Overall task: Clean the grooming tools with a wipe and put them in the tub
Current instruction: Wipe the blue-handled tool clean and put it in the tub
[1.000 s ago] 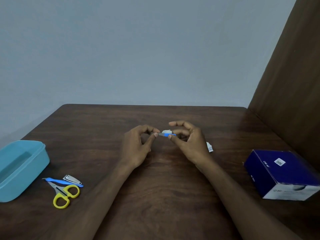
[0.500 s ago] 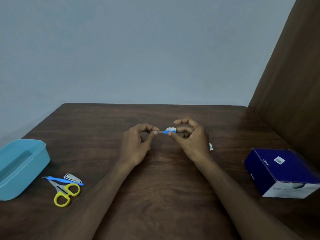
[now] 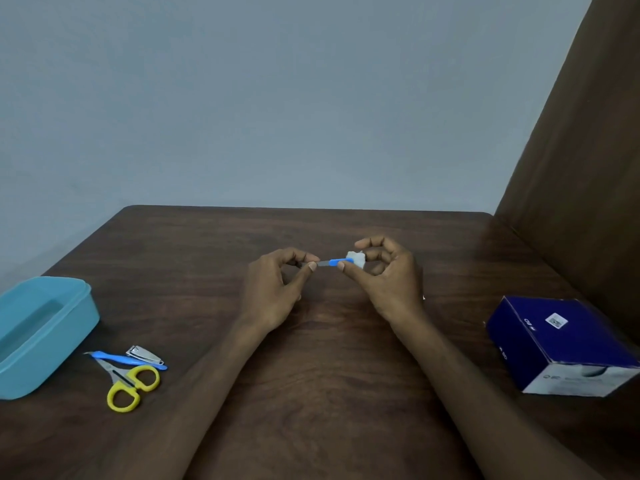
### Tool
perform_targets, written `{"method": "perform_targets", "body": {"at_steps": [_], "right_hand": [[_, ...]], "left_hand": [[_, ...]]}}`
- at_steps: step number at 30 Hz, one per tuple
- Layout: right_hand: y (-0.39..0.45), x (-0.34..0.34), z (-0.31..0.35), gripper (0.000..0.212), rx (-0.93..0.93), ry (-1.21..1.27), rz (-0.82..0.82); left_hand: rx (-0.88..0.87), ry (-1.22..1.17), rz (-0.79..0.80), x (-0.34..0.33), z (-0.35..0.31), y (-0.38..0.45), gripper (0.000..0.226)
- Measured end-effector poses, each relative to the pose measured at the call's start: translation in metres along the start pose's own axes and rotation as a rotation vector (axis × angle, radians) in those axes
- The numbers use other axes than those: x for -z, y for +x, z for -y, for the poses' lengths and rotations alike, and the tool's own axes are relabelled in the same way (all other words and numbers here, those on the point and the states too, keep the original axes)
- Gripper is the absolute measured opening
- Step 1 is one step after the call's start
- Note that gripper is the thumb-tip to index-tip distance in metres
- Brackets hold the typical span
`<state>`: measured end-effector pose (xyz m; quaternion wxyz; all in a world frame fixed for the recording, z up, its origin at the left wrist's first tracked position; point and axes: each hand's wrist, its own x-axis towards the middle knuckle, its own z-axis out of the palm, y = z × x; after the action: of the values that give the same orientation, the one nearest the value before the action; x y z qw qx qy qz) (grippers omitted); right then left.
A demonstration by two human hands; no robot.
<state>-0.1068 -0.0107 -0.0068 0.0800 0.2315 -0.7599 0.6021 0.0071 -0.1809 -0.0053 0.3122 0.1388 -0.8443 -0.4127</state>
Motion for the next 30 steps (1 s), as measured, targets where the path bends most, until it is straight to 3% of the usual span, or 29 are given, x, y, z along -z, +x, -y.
{"method": "perform_targets", "body": {"at_steps": [5,10,14,18,24,30], "right_hand": [[-0.002,-0.002,0.003,0.028,0.017,0.103,0.207],[0.0,0.0,0.0,0.03,-0.023,0.099,0.037],[0.003,0.001,-0.001,0.016,-0.102,0.195,-0.071],[0.006,0.004,-0.007,0.008,-0.066,0.136,-0.16],[-0.004,-0.005,0.004,0.007,-0.044,0.157,0.055],[-0.002,-0.007,-0.001,0.017,-0.069,0.16,0.117]], "left_hand": [[-0.007,0.017,0.019,0.001,-0.001,0.0,0.007],[0.025,0.016,0.027,-0.001,0.003,0.001,0.004],[0.078,-0.007,0.036,-0.002,0.006,0.004,0.007],[0.082,-0.033,0.044,-0.002,0.006,0.004,0.004],[0.073,-0.048,0.047,-0.001,0.005,0.004,0.008],[0.033,-0.071,0.077,0.001,0.006,0.003,0.007]]}}
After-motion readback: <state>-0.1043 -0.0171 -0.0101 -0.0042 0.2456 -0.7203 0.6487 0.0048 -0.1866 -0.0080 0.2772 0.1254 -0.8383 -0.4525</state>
